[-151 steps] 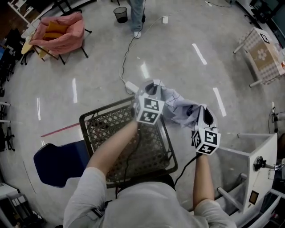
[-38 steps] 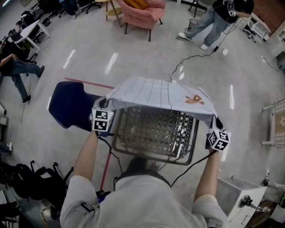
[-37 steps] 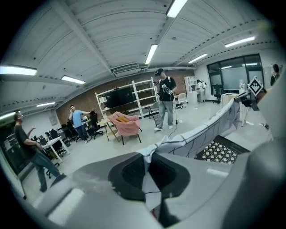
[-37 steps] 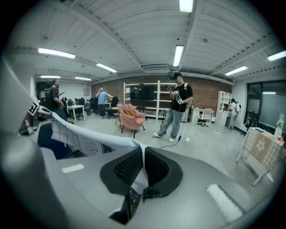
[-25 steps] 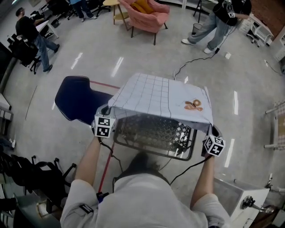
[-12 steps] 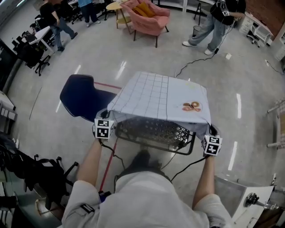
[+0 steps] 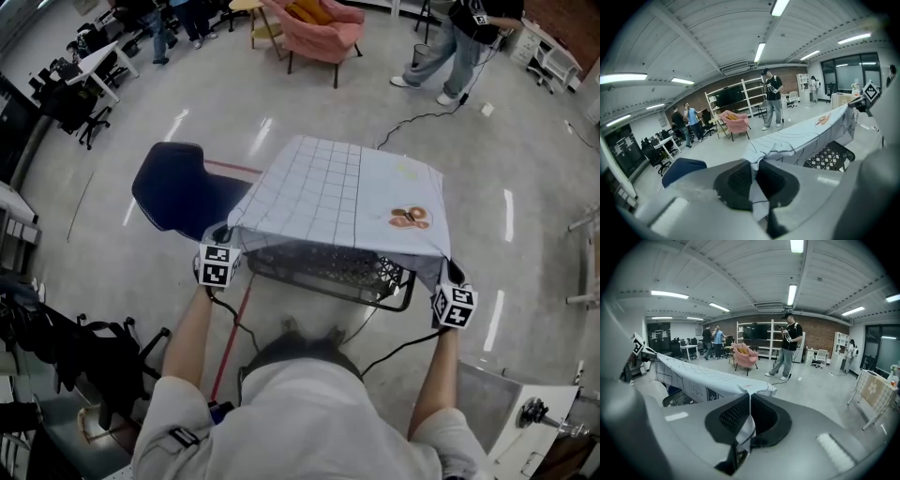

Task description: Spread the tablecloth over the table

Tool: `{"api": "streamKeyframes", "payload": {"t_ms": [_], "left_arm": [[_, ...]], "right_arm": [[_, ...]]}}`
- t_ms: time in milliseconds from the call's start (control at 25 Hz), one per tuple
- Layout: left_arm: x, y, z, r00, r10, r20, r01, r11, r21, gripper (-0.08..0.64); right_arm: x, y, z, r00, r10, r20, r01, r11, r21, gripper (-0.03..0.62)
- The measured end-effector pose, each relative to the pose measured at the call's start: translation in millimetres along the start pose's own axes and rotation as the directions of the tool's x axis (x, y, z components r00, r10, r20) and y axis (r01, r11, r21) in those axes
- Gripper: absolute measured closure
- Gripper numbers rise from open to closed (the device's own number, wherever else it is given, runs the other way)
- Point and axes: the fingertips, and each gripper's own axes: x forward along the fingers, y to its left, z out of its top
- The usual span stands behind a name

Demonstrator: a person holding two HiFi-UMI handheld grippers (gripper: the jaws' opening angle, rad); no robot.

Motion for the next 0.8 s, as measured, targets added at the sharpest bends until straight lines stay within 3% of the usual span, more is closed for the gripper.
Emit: {"api": "streamKeyframes", "payload": {"t_ms": [240,440,600,800], "left_arm": [[-31,9,-46,1.0,-0.014,0.014,0.014,1.0,-0.007,0.537],[-13,4,-32,0.999,-0.006,0.043,0.006,1.0,-0.005,0.537],[-17,9,-47,0.998,-0.022,0.062,0.024,0.999,-0.039,0.537],[-23,15,-56,0.995,-0.07,0.068,0.071,0.997,-0.015,0.537]], "right_arm": [[-41,38,-22,0.999,-0.043,0.028,0.043,0.999,-0.011,0.583],[-32,26,-6,0.996,-0.08,0.045,0.079,0.997,0.014,0.583],[-43,42,-19,0.994,-0.1,0.038,0.099,0.995,0.029,0.583],[-60,50,-20,0.991,-0.123,0.059,0.118,0.99,0.072,0.583]]}}
